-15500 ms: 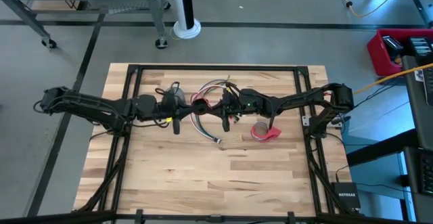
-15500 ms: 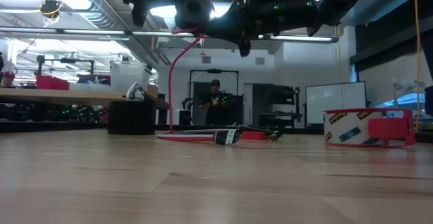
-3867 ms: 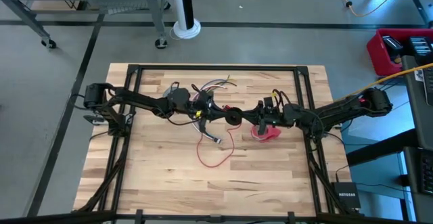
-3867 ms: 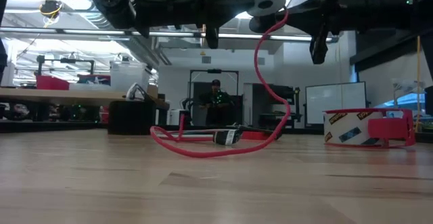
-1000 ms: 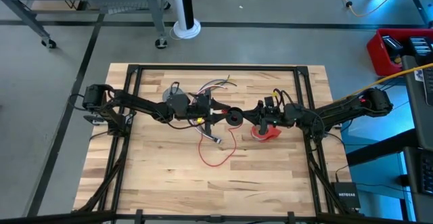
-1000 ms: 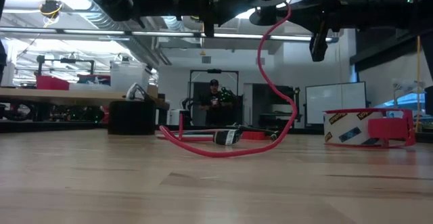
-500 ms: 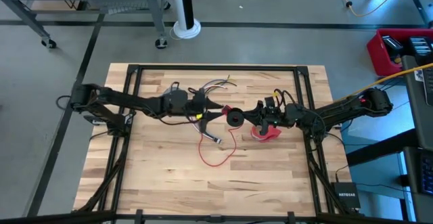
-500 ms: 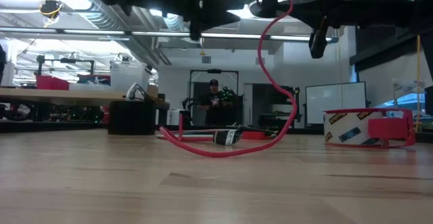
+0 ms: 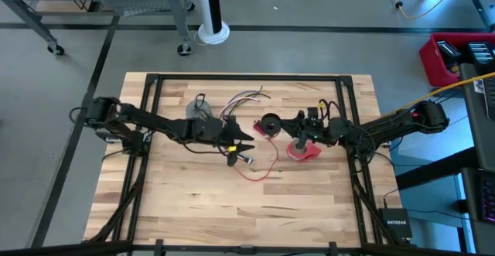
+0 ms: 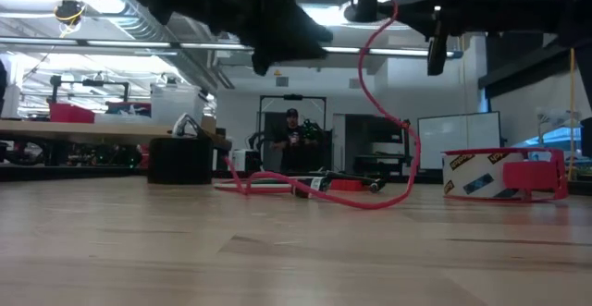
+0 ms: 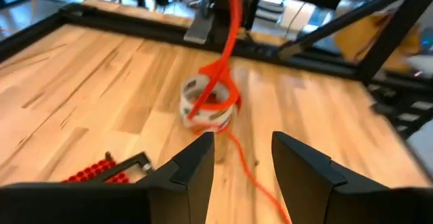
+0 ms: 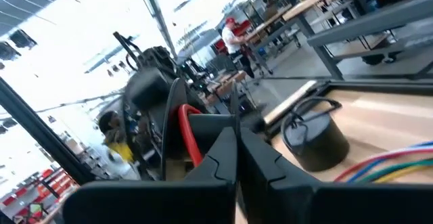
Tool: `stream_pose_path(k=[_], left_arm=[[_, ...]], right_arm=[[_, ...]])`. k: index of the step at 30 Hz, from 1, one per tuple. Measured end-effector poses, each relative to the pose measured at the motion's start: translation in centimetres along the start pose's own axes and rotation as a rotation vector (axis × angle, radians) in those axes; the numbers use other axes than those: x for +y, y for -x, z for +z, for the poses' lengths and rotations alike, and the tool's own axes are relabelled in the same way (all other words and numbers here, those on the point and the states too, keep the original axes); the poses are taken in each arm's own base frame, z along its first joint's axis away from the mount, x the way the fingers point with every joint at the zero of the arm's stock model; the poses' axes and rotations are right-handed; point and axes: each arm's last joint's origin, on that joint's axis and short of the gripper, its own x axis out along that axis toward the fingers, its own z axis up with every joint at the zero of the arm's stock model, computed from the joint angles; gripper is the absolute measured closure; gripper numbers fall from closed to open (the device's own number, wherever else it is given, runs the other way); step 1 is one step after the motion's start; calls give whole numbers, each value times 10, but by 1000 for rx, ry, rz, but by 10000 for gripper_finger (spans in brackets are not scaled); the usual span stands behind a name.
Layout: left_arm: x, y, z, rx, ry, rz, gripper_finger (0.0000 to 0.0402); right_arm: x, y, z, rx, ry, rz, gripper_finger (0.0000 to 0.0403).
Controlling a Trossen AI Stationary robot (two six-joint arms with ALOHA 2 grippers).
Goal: Coil cords
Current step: Coil the red wire onto the spool
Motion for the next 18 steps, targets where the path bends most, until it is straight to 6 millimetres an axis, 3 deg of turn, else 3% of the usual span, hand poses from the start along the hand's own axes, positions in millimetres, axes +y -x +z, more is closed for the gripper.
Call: stream_pose_path(k=[7, 18], left_arm=[[4, -26, -24, -16, 5, 101, 260], [7, -56, -47, -165, 94, 92, 260]], right_arm=[[2, 0, 3, -34, -11, 24, 400], [6, 1, 9, -97, -30, 55, 400]])
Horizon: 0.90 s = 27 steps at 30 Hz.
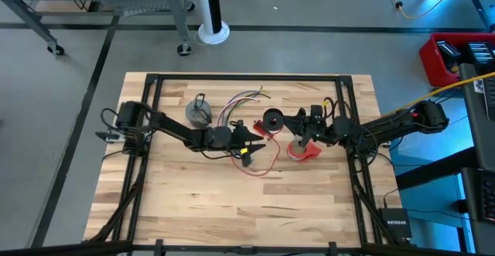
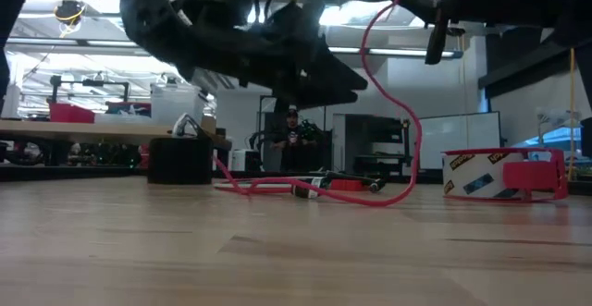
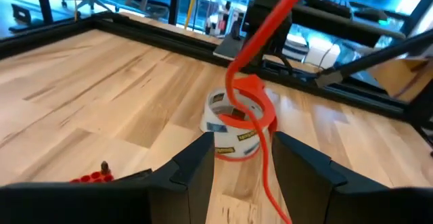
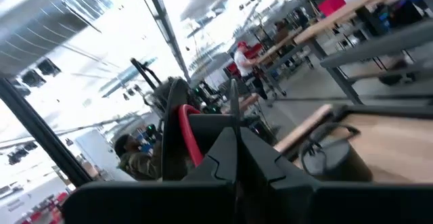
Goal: Coil cords
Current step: Coil the red wire onto the spool
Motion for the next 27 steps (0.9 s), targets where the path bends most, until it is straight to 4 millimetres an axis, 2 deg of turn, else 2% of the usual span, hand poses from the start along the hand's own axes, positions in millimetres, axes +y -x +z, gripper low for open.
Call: stream_pose_path(k=[6, 10, 18, 27], left_arm=[[1, -8, -8, -68, 63, -15, 260], [-1, -16, -6, -125, 63, -24, 260], [-6, -42, -5, -156, 14, 14, 260], [-3, -55, -17, -153, 57, 84, 260]], right_arm=[[4, 0, 5, -53, 2, 37, 400], [4, 0, 6, -61, 6, 42, 400], [9, -4, 10, -69, 26, 59, 400], [9, -4, 9, -67, 43, 58, 400]])
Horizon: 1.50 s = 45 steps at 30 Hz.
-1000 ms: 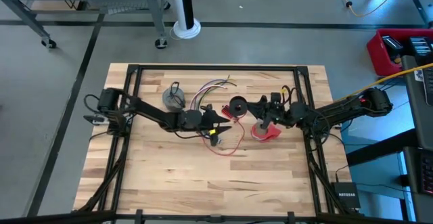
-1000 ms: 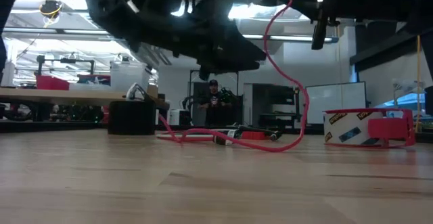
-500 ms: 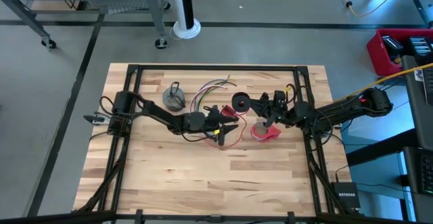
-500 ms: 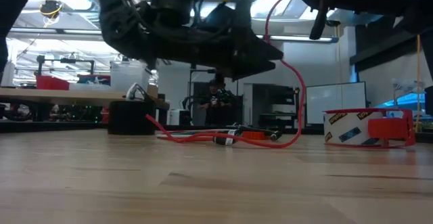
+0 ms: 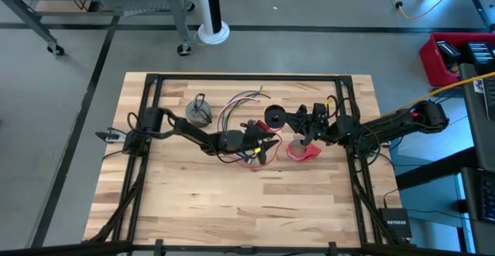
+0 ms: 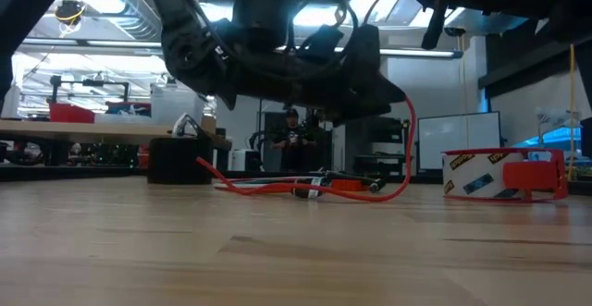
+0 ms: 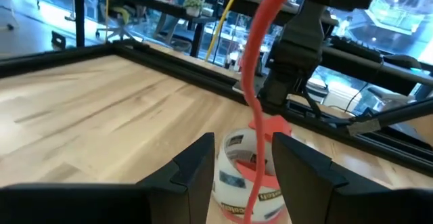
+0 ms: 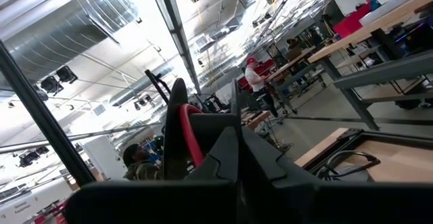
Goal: Coil cords
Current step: Coil the red wire onto the spool
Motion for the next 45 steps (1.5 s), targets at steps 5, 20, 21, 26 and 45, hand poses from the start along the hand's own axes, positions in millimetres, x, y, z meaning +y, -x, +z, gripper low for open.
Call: stream_pose_path(k=[5, 20, 21, 26, 45], left_arm=[[-4, -5, -3, -2, 20, -8, 260], [-15, -17, 3, 17, -12, -8, 262], [-15, -17, 3, 18, -13, -8, 265], [-14, -17, 1, 36, -21, -2, 299], [-12, -17, -5, 102, -15, 20, 396]], right_arm=[[0, 0, 0, -4, -1, 2, 400], [1, 0, 2, -18, -6, 11, 400], [1, 0, 2, -22, -8, 13, 400], [1, 0, 2, -22, -8, 14, 400], [1, 0, 2, -23, -8, 15, 400]])
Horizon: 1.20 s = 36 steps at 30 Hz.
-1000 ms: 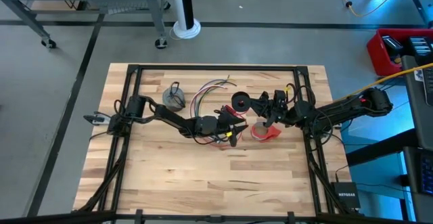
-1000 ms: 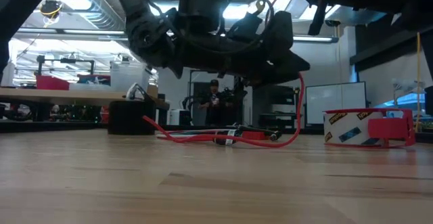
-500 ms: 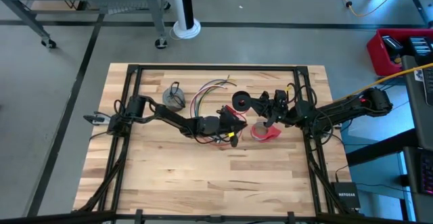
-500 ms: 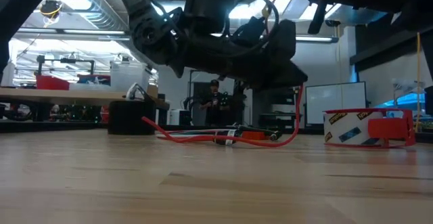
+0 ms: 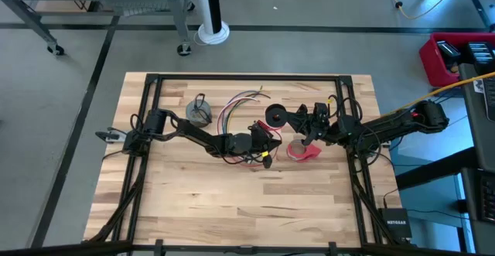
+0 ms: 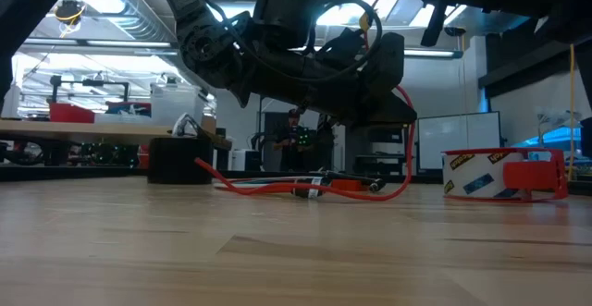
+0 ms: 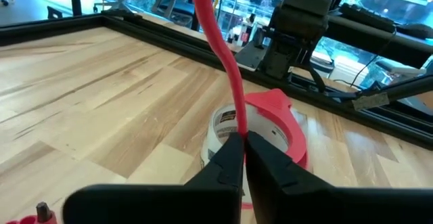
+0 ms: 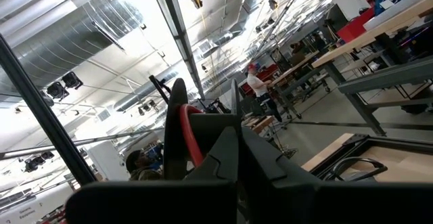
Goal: Coil cords
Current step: Coil the red wire onto the spool
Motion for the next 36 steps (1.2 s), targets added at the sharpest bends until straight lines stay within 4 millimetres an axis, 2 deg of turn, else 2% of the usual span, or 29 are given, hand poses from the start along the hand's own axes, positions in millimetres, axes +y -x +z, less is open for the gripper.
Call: stream_pose_path(k=[9, 18, 22, 29, 36], left_arm=[[0, 0, -3, 33, -52, -22, 371], [2, 0, -2, 33, -25, -25, 295], [6, -2, -1, 31, -24, -14, 281], [9, -3, 1, 28, -22, -5, 297], [8, -2, 0, 29, -49, -9, 362]], right_arm=[[0, 0, 0, 0, 0, 0, 400], [0, 0, 0, -1, 0, 1, 400], [2, 0, 2, -17, -9, 28, 400], [3, 0, 3, -21, -13, 53, 400], [3, 0, 3, -21, -13, 53, 400]])
